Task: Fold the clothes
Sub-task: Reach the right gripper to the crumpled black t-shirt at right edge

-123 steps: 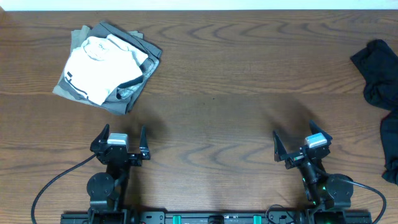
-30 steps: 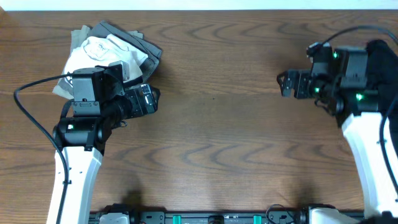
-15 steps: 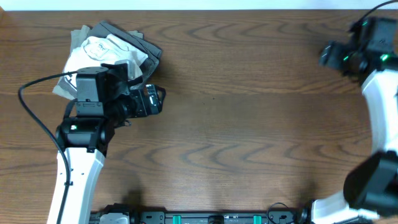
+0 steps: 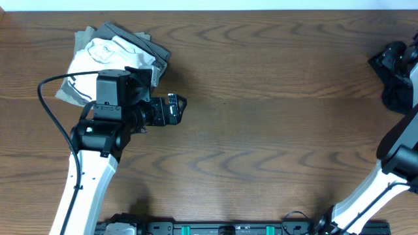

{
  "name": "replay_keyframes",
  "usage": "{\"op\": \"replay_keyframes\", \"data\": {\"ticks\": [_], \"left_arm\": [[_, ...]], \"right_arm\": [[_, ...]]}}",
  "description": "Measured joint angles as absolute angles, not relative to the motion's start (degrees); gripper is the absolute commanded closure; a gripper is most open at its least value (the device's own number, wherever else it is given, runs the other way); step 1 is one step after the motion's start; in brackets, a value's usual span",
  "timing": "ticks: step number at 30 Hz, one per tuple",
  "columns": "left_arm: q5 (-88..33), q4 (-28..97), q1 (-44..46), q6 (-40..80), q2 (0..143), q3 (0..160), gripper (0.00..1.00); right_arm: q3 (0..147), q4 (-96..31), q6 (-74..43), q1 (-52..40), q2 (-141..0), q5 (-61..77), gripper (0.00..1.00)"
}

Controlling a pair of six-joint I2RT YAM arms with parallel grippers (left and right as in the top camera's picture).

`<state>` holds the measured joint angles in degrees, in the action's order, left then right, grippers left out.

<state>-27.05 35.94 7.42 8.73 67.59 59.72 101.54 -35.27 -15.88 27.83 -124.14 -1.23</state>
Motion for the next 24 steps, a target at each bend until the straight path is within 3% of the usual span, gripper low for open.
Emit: {"op": "replay_keyframes", "data": {"ticks": [10,11,14,17,19,21,22,23,24], "left_arm": [[-27.0,35.9,7.4,8.7,68.1,59.7,0.02],[-27.0,35.9,7.4,8.7,68.1,59.7,0.02],[-27.0,35.9,7.4,8.7,68.1,59.7,0.02],[-27.1,35.9,7.4,8.7,68.1,59.7,0.02],[-27.0,35.9,7.4,8.7,68.2,59.7,0.02],[-27.0,35.9,7.4,8.7,68.2,59.7,0.02],[-27.0,35.9,7.4,8.7,68.2,59.7,0.02],[-27.0,35.9,7.4,8.7,68.2,59.7,0.02],[-27.0,35.9,7.4,8.7,68.2,59.7,0.02]], "right_arm": [[101.7,-29.4,-21.8,28.9,-131.3,-1.1,0.32],[101.7,-28.8,-22.3,29.0,-132.2,-0.8,0.35],[101.7,-26.2,-23.2,29.1,-134.5,0.5,0.62],[101.7,-24.2,-24.0,29.4,-134.6,1.8,0.76],[101.8,-23.6,-24.0,29.5,-134.6,2.8,0.78],[101.8,-23.2,-23.6,29.8,-134.6,4.1,0.73],[101.8,-23.1,-22.7,30.2,-134.5,5.5,0.47],[101.8,-23.1,-22.5,30.3,-134.4,5.9,0.33],[101.8,-23.1,-21.9,30.5,-134.1,6.9,0.25]]}}
